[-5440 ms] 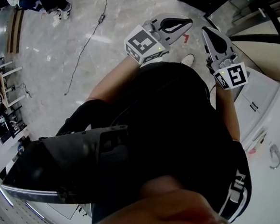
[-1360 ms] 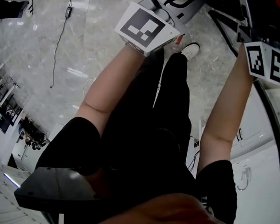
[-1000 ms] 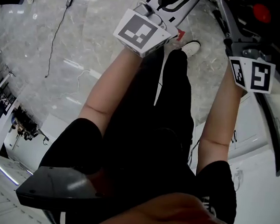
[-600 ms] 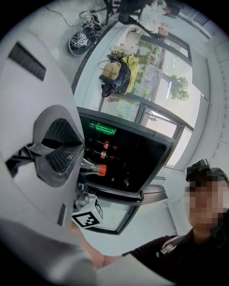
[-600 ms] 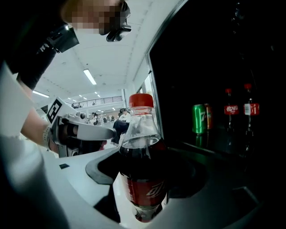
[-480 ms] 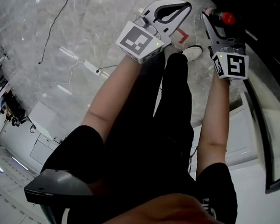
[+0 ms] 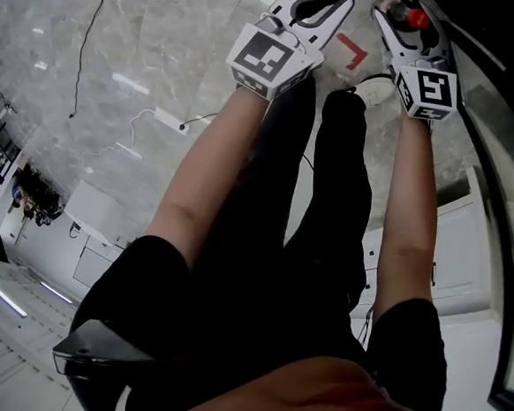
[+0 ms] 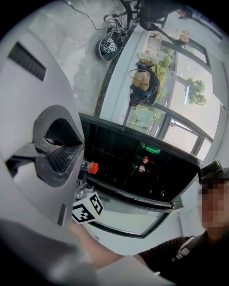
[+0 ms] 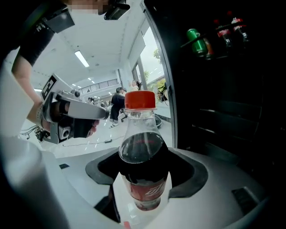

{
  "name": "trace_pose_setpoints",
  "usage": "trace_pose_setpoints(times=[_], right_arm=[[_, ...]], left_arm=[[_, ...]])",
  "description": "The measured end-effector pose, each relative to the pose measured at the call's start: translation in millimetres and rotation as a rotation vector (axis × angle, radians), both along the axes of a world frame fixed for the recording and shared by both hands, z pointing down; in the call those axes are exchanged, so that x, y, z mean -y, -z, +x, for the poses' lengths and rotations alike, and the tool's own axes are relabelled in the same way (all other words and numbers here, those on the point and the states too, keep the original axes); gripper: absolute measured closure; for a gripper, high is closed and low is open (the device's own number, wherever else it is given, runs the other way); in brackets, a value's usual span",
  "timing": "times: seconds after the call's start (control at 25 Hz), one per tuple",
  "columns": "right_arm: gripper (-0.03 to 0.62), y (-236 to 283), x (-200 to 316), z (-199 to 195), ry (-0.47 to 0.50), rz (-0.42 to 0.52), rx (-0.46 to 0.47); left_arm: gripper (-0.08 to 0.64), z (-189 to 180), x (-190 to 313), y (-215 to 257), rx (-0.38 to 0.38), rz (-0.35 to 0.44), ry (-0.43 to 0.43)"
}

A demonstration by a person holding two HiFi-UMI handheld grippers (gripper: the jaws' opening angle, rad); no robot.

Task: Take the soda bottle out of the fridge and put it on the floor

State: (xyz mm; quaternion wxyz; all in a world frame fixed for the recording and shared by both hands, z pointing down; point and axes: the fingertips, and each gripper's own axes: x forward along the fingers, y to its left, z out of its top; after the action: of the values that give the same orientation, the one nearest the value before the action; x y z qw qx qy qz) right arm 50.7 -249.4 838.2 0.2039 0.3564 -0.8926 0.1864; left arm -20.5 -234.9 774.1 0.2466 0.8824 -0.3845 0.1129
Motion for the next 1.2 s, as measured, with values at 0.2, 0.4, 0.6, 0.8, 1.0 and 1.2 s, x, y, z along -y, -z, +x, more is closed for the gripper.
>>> trace_pose_setpoints(times=[0.2,0.4,0.6,0.8,1.0,1.2], right_arm=[[0.273,-93.2,-14.9,-5.5,0.017,-0.072,-0.072],[0.273,-181.4,-24.1,-6.8,0.030,-0.145,-0.133],[0.273,-248.5,-29.2,2.5,0.007,-0.197,-0.188],[0.273,-294.6,-31.6,10.1,0.028,-0.214,-0.250],[0.273,-304.6,-34.0,4.1,0.062,-0.192,-0.266],[0.273,-300.3,-43.0,-4.4,0.084,-0.205,-0.266]], left_arm=[[0.560,-2.9,-4.4,-69.5,0.019,-0.056,-0.034],[0.560,-7.1,-10.0,-124.5,0.041,-0.097,-0.073],[0.560,-14.7,-20.3,-161.1,0.055,-0.139,-0.096],[0.560,-19.9,-25.2,-180.1,0.064,-0.155,-0.102],[0.559,-21.5,-21.0,-181.9,0.057,-0.146,-0.097],[0.560,-18.7,-19.0,-171.3,0.046,-0.137,-0.087]])
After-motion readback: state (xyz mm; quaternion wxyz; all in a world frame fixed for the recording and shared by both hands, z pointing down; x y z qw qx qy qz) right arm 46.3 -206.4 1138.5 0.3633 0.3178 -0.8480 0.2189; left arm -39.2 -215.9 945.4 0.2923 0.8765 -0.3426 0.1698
